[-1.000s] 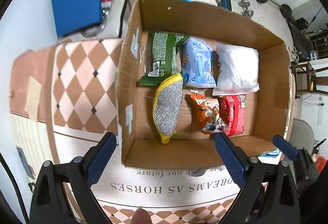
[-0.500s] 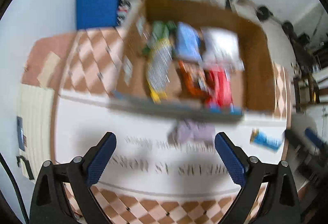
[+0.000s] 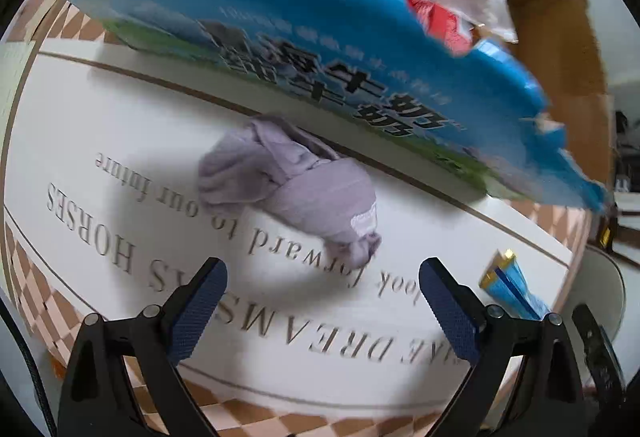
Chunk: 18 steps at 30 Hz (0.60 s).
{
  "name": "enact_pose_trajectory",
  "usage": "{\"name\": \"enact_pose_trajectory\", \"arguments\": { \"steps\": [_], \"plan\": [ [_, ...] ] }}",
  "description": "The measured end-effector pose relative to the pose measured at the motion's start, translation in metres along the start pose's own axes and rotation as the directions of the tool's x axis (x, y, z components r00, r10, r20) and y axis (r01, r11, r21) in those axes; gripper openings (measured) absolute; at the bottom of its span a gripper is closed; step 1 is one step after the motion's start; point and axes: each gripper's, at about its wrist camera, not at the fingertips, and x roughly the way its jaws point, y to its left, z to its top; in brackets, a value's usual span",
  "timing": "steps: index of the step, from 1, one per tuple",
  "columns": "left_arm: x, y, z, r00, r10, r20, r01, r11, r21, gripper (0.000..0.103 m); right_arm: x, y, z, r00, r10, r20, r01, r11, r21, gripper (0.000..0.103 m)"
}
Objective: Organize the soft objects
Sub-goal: 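Move the left tool to the lilac cloth while the right tool reaches the blue tube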
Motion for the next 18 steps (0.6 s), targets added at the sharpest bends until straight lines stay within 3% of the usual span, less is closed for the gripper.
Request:
{"name": "enact_pose_trajectory", "arguments": {
  "steps": [5,10,15,18],
  "plan": [
    [0.016,0.005,0.002,0.998,0.060,0.001,-0.060,0.998,-0.030,0.098,0.038,0.001,0.006,0.998,0.032,-0.048,-0.032,0.999,-0.014,0.103],
    [0.015,0.049,-0.003,0.995,0.100,-0.029,-0.101,0.994,-0.044,0.098,0.075,-0.002,0.010,0.985,0.083,-0.151,-0.086,0.996,-0.011,0.103],
    [0.001,0.101,-0.017,0.991,0.130,-0.042,-0.133,0.990,-0.055,0.098,0.096,0.000,-0.004,0.951,0.187,-0.245,-0.187,0.982,0.023,0.103],
    [-0.013,0.120,-0.023,0.993,0.107,-0.044,-0.110,0.991,-0.074,0.098,0.097,0.013,-0.023,0.911,0.268,-0.315,-0.273,0.962,0.029,0.102]
  ]
}}
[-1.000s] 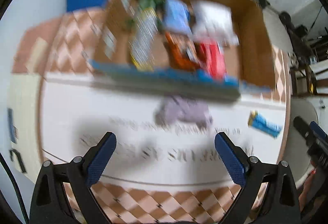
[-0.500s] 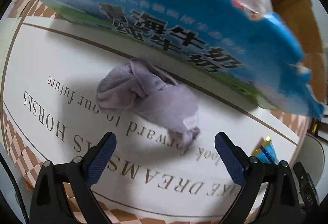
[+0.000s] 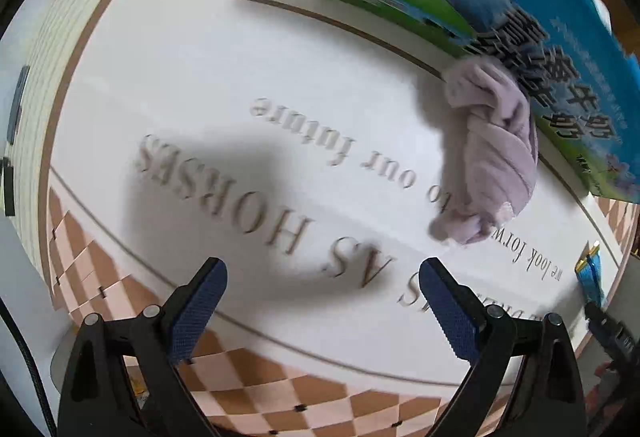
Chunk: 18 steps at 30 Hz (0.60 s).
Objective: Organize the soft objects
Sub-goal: 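Move the left tool to the lilac cloth while the right tool reaches the blue tube, then grasp the lilac cloth with the left tool while the right tool grasps the blue tube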
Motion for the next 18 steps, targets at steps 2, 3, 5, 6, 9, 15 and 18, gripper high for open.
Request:
{"name": "enact_pose_trajectory", "arguments": {
  "steps": [2,3,5,6,9,15,18],
  "plan": [
    [-0.009,-0.002,0.001,0.999,-0.033,0.021,0.033,0.999,0.007,0.098,0.000,0.015,-0.011,0.999,0.033,-0.018,-0.034,0.998,-0.059,0.102],
    [-0.013,-0.005,0.002,0.998,-0.045,0.032,0.045,0.999,0.018,0.098,-0.003,0.021,-0.013,1.000,0.016,-0.005,-0.017,0.995,-0.094,0.102],
    [-0.017,-0.027,0.006,0.997,-0.054,0.055,0.050,0.996,0.080,0.098,-0.012,0.033,-0.014,0.996,-0.064,0.066,0.075,0.981,-0.181,0.102],
    [-0.018,-0.039,0.009,0.996,-0.055,0.066,0.047,0.992,0.113,0.098,-0.014,0.036,-0.013,0.989,-0.106,0.102,0.126,0.968,-0.215,0.103],
    [-0.013,-0.073,0.020,0.996,-0.038,0.077,0.022,0.981,0.193,0.098,-0.014,0.040,-0.003,0.966,-0.196,0.170,0.241,0.920,-0.308,0.103],
    [0.005,-0.115,0.036,0.998,0.013,0.069,-0.031,0.961,0.273,0.098,0.017,0.038,0.008,0.953,-0.270,0.140,0.303,0.834,-0.461,0.103],
    [0.010,-0.126,0.041,0.997,0.038,0.072,-0.058,0.953,0.298,0.098,0.033,0.040,0.008,0.964,-0.252,0.079,0.259,0.844,-0.470,0.095]
  ]
}}
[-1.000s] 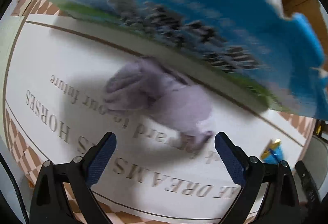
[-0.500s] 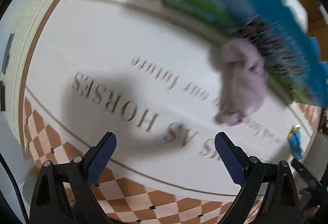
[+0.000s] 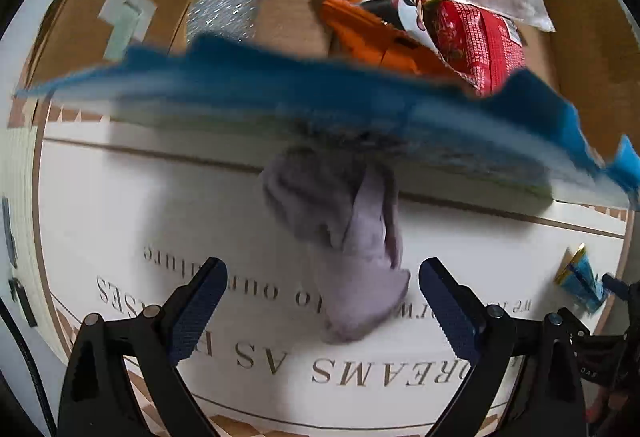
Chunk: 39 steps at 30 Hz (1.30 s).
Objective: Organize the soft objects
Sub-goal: 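Grasp the lilac cloth with the left tool while the right tool grasps the blue tube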
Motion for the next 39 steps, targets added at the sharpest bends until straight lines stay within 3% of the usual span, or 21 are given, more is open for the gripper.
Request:
{"name": "enact_pose_trajectory", "arguments": {
  "steps": [1,3,5,7,9,11,12,15,23,27,32,35,39],
  "plan": [
    [0.000,-0.006,0.011,1.000,0.002,-0.002,-0.002,1.000,0.002,0.098,0.002,0.003,-0.001,1.000,0.016,-0.010,-0.016,1.000,0.009,0.092],
    [0.000,-0.006,0.022,1.000,0.004,-0.006,-0.004,1.000,-0.001,0.098,0.000,0.001,-0.004,0.997,0.074,-0.011,-0.073,0.995,0.063,0.074],
    [0.002,0.005,0.040,1.000,0.000,-0.011,0.000,1.000,-0.004,0.097,-0.001,-0.002,-0.010,0.995,0.100,-0.012,-0.098,0.986,0.136,0.064],
    [-0.002,0.013,0.045,1.000,0.001,-0.012,-0.001,1.000,-0.001,0.086,-0.002,0.002,-0.016,0.994,0.107,-0.015,-0.103,0.979,0.175,0.051],
    [-0.003,0.011,0.057,1.000,-0.006,-0.028,0.007,1.000,0.013,0.067,-0.004,0.016,-0.030,0.990,0.138,-0.025,-0.129,0.966,0.225,0.038],
    [0.002,0.021,0.052,0.999,0.004,-0.036,-0.003,1.000,0.031,0.049,-0.007,0.028,-0.038,0.982,0.185,-0.034,-0.170,0.949,0.265,0.034],
    [0.002,0.018,0.050,0.999,0.015,-0.040,-0.013,0.999,0.048,0.040,-0.005,0.033,-0.043,0.976,0.216,-0.042,-0.195,0.937,0.290,0.033],
    [0.002,0.015,0.037,0.999,0.035,-0.032,-0.033,0.997,0.069,0.039,-0.005,0.053,-0.054,0.960,0.276,-0.045,-0.247,0.912,0.328,0.030],
    [0.013,0.037,-0.049,0.992,0.032,-0.122,-0.018,0.993,0.113,0.039,-0.010,0.094,-0.076,0.951,0.304,-0.049,-0.269,0.897,0.350,0.028],
    [0.023,0.048,-0.079,0.983,0.018,-0.183,0.008,0.990,0.139,0.039,-0.013,0.103,-0.071,0.966,0.253,-0.058,-0.223,0.921,0.318,0.028],
    [0.031,0.057,-0.079,0.973,-0.030,-0.230,0.058,0.991,0.118,0.041,-0.013,0.132,-0.069,0.974,0.214,-0.072,-0.184,0.938,0.295,0.028],
    [0.039,0.073,-0.065,0.969,-0.062,-0.241,0.086,0.992,0.091,0.042,-0.012,0.136,-0.069,0.974,0.219,-0.062,-0.188,0.926,0.329,0.032],
    [0.049,0.075,-0.046,0.970,-0.049,-0.240,0.075,0.992,0.098,0.043,-0.014,0.133,-0.070,0.974,0.222,-0.053,-0.188,0.910,0.369,0.033]
  ]
}}
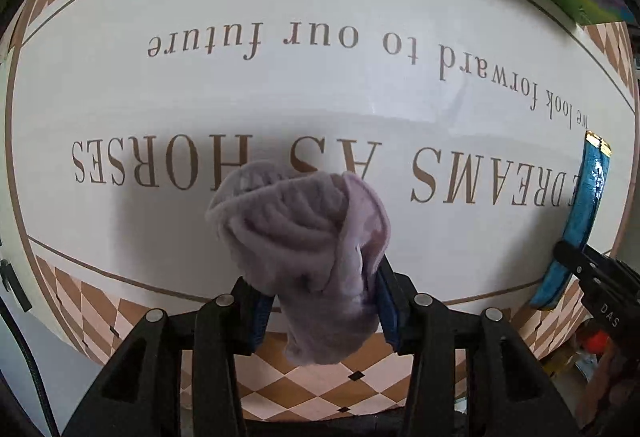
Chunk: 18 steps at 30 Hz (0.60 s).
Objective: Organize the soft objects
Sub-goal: 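Grasp the lilac cloth with the left tool while the right tool grasps the blue tube, then carry cloth and tube into the box and open both tools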
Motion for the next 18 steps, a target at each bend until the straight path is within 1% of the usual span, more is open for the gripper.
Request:
{"name": "enact_pose_trajectory", "arguments": {
  "steps": [2,3,4,5,6,7,8,9,13,15,16,18],
  "plan": [
    [0.001,-0.003,0.003,1.000,0.023,0.010,-0.023,1.000,0.014,0.043,-0.011,-0.023,0.009,0.999,-0.014,0.033,0.013,1.000,0.027,0.033],
    [0.000,-0.002,0.004,0.999,0.029,0.016,-0.029,0.999,0.014,0.042,-0.013,-0.027,0.010,0.999,-0.025,0.035,0.024,0.999,0.026,0.033],
    [-0.001,-0.005,0.005,0.999,0.034,0.025,-0.034,0.999,0.016,0.040,-0.013,-0.024,0.010,0.998,-0.042,0.038,0.041,0.999,0.020,0.033],
    [-0.004,-0.011,0.006,0.999,0.038,0.037,-0.039,0.999,0.022,0.039,-0.012,-0.017,0.007,0.997,-0.062,0.044,0.061,0.998,0.010,0.030],
    [-0.008,-0.023,-0.010,0.998,0.043,0.047,-0.045,0.999,0.029,0.039,-0.012,-0.012,0.005,0.996,-0.067,0.050,0.067,0.998,0.003,0.025],
    [-0.014,-0.028,-0.013,0.996,0.052,0.067,-0.055,0.997,0.046,0.038,-0.008,0.001,0.002,0.996,-0.064,0.055,0.064,0.998,-0.001,0.024],
    [-0.027,-0.036,-0.015,0.996,0.053,0.079,-0.057,0.997,0.056,0.038,-0.010,0.006,0.000,0.997,-0.047,0.059,0.048,0.999,-0.004,0.020],
    [-0.040,-0.045,-0.016,0.994,0.047,0.095,-0.054,0.996,0.069,0.038,-0.013,0.007,0.000,0.998,-0.031,0.063,0.032,0.999,-0.003,0.018],
    [-0.089,-0.059,-0.011,0.988,-0.013,0.154,-0.005,0.994,0.111,0.038,-0.047,0.012,0.001,0.992,0.040,0.117,-0.040,0.999,-0.005,0.017],
    [-0.120,-0.064,-0.010,0.980,-0.043,0.196,0.015,0.990,0.142,0.038,-0.075,0.015,0.002,0.983,0.084,0.165,-0.083,0.996,-0.013,0.017],
    [-0.143,-0.071,-0.005,0.972,-0.065,0.228,0.028,0.986,0.162,0.038,-0.089,0.015,0.004,0.977,0.102,0.190,-0.100,0.995,-0.018,0.017],
    [-0.178,-0.079,0.002,0.959,-0.109,0.263,0.058,0.979,0.194,0.038,-0.123,0.019,0.009,0.958,0.138,0.252,-0.134,0.990,-0.033,0.017]
  ]
}}
